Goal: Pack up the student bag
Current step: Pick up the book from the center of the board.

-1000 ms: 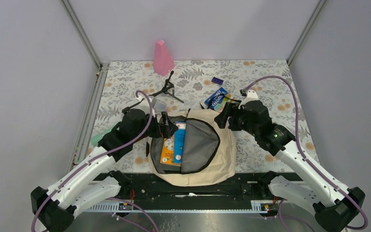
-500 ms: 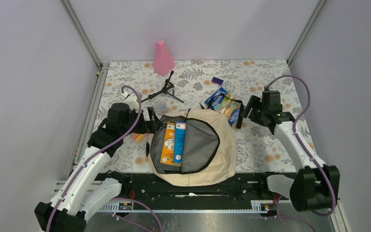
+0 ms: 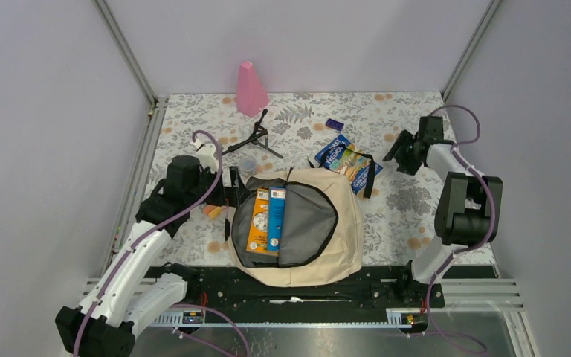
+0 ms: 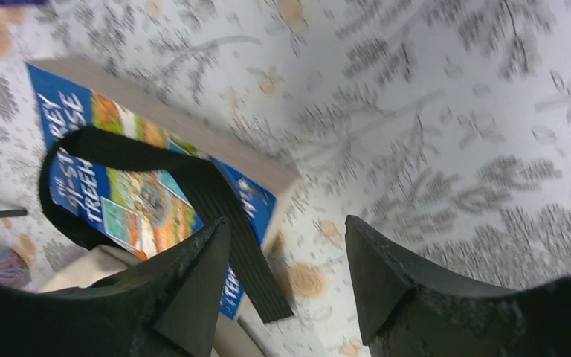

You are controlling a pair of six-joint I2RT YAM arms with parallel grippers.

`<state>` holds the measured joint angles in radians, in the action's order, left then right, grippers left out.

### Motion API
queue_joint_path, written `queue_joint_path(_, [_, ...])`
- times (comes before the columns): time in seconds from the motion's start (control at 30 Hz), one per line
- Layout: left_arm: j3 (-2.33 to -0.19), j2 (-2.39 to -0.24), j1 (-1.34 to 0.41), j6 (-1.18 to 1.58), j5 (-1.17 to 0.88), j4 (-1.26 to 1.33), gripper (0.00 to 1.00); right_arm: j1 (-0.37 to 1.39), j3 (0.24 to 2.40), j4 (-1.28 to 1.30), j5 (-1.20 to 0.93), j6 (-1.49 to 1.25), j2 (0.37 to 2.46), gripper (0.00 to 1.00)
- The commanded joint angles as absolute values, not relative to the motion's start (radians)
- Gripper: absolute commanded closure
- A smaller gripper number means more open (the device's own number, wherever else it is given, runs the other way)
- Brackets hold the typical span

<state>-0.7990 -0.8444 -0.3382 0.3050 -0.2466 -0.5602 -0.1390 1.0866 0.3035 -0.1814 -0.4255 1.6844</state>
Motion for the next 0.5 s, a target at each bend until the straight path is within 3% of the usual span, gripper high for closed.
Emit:
queue_joint_path(0.0, [-0.872,-0.857,-0.326,0.219,-0.232,-0.555,0.01,-0.135,1.23,0.36,-0.224,-0.381,1.777,0.34])
queue_joint_path(0.47, [-0.848,-0.89,-0.285,0.206,-0.289,-0.508,0.01,-0.104,1.434,0.586,-0.272,-0.211,1.995,0.35])
